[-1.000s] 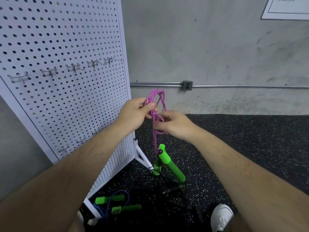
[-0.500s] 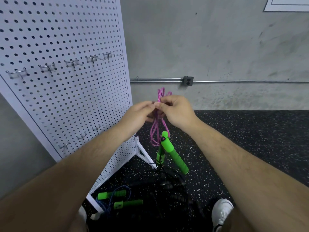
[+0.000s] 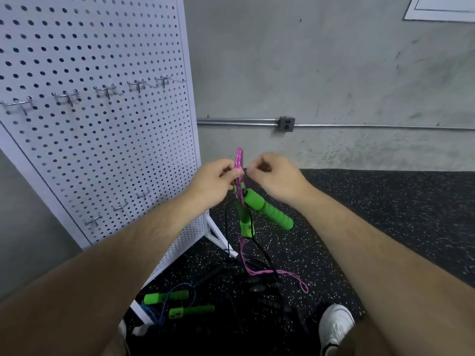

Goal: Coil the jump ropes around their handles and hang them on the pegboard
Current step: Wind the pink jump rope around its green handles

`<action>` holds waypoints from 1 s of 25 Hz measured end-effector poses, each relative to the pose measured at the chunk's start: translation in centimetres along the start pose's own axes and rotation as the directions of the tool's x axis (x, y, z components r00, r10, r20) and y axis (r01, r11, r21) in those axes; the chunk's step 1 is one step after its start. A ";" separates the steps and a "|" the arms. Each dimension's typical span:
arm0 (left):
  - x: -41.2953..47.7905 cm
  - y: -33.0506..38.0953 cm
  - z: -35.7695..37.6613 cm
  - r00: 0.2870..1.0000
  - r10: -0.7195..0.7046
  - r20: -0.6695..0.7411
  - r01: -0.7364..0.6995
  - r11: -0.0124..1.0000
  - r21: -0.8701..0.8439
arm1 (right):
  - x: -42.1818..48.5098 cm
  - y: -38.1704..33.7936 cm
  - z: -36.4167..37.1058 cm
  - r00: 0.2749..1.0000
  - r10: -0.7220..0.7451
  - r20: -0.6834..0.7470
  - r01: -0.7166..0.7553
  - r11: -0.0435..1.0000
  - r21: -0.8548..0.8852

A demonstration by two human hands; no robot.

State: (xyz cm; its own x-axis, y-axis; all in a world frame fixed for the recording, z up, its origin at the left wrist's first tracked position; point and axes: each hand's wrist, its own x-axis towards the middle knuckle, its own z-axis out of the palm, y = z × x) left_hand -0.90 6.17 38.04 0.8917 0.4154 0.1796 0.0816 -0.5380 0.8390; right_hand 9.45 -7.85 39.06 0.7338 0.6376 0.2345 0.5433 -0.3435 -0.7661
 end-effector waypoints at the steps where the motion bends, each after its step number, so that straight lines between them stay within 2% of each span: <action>1: 0.1 0.3 -0.4 1.000 0.005 -0.022 -0.005 1.000 -0.015 | -0.4 0.5 0.1 0.996 0.032 0.078 -0.021 0.990 -0.139; 3: 0.5 0.3 -1.0 0.999 0.014 -0.042 -0.016 0.999 -0.042 | -1.2 1.3 1.0 0.944 0.156 0.291 -0.065 0.952 -0.300; 4: 0.6 0.3 -1.2 0.999 0.017 -0.045 -0.020 0.997 -0.068 | -1.7 1.4 1.8 0.920 0.201 0.338 -0.063 0.924 -0.377; 5: 0.7 0.3 -1.3 0.999 0.019 -0.050 -0.024 0.995 -0.096 | -1.8 1.7 2.7 0.920 0.224 0.322 -0.057 0.888 -0.456; 7: 0.8 0.4 -1.1 0.998 0.025 -0.059 -0.033 0.990 -0.136 | -2.0 1.6 4.0 0.962 0.203 0.182 -0.081 0.850 -0.521; 11: 0.7 0.7 -1.3 0.997 0.036 -0.068 -0.046 0.987 -0.157 | -2.0 1.6 5.1 0.984 0.173 -0.040 -0.176 0.913 -0.369; 16: 0.4 0.6 -2.0 0.998 0.034 -0.060 -0.043 0.987 -0.152 | -1.4 2.8 5.3 0.981 0.165 0.102 -0.122 0.933 -0.340; 25: 0.3 0.1 -2.8 0.997 0.015 -0.074 -0.021 0.996 -0.086 | -1.1 2.0 4.6 0.984 0.129 0.120 -0.126 0.992 -0.032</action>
State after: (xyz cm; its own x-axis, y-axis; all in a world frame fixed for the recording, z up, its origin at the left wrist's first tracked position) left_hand -1.85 8.29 39.64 0.8577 0.4602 0.2292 0.0244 -0.4817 0.8760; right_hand 7.88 -6.04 34.50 0.7430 0.6665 0.0602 0.4596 -0.4428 -0.7699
